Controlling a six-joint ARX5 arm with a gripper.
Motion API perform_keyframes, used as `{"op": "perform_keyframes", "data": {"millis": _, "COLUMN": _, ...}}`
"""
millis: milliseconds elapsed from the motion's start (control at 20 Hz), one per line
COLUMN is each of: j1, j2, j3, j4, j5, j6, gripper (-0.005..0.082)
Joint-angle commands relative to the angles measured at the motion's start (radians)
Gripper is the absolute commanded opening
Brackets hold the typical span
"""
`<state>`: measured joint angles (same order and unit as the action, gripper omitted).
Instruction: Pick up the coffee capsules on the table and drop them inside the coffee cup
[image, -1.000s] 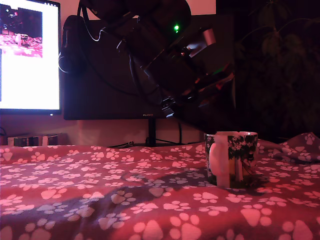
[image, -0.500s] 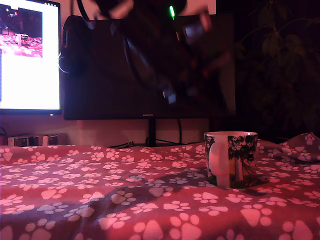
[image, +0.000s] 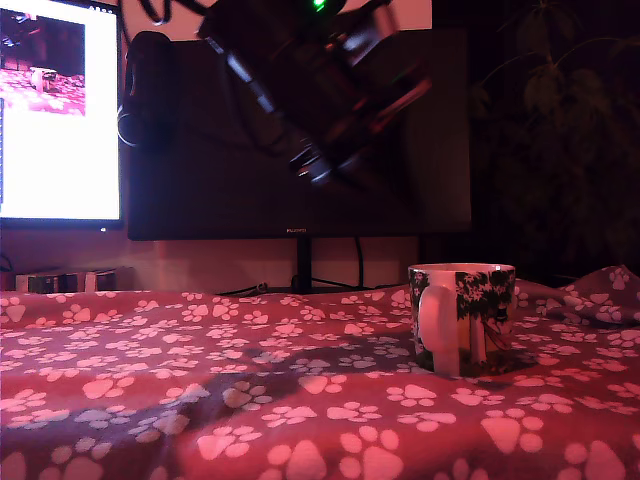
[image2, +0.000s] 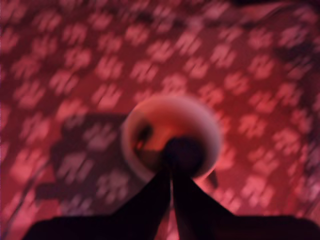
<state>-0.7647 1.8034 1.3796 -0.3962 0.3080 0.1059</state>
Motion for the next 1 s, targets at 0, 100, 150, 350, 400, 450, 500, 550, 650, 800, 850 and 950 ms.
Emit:
{"op": "perform_keyframes", "data": {"millis": 0, "j1": 0.007, "j2": -0.028, "j3": -0.046, "j4": 0.03, "j5": 0.001, "j6": 0.009, "gripper": -0.0021}}
{"op": "perform_keyframes", "data": {"millis": 100, "j1": 0.017, "j2": -0.067, "j3": -0.1, "j4": 0.065, "j5": -0.002, "j6": 0.007, "gripper": -0.0021}}
{"op": "perform_keyframes", "data": {"millis": 150, "j1": 0.024, "j2": -0.093, "j3": -0.128, "j4": 0.08, "j5": -0.003, "j6": 0.007, "gripper": -0.0021}}
{"op": "perform_keyframes", "data": {"millis": 350, "j1": 0.073, "j2": -0.186, "j3": -0.241, "j4": 0.137, "j5": -0.003, "j6": 0.007, "gripper": -0.0021}}
{"op": "perform_keyframes", "data": {"millis": 400, "j1": 0.09, "j2": -0.211, "j3": -0.273, "j4": 0.153, "j5": -0.003, "j6": 0.005, "gripper": -0.0021}}
{"op": "perform_keyframes", "data": {"millis": 450, "j1": 0.106, "j2": -0.234, "j3": -0.304, "j4": 0.168, "j5": -0.003, "j6": -0.001, "gripper": -0.0021}}
{"op": "perform_keyframes", "data": {"millis": 500, "j1": 0.124, "j2": -0.258, "j3": -0.335, "j4": 0.181, "j5": -0.003, "j6": -0.003, "gripper": -0.0021}}
{"op": "perform_keyframes", "data": {"millis": 550, "j1": 0.142, "j2": -0.282, "j3": -0.371, "j4": 0.205, "j5": -0.003, "j6": -0.003, "gripper": -0.0021}}
{"op": "perform_keyframes", "data": {"millis": 650, "j1": 0.184, "j2": -0.325, "j3": -0.435, "j4": 0.24, "j5": -0.003, "j6": -0.021, "gripper": -0.0021}}
{"op": "perform_keyframes", "data": {"millis": 800, "j1": 0.254, "j2": -0.377, "j3": -0.519, "j4": 0.29, "j5": -0.003, "j6": -0.031, "gripper": -0.0021}}
{"op": "perform_keyframes", "data": {"millis": 850, "j1": 0.277, "j2": -0.394, "j3": -0.545, "j4": 0.304, "j5": -0.003, "j6": -0.039, "gripper": -0.0021}}
{"op": "perform_keyframes", "data": {"millis": 950, "j1": 0.316, "j2": -0.429, "j3": -0.595, "j4": 0.336, "j5": -0.003, "j6": -0.05, "gripper": -0.0021}}
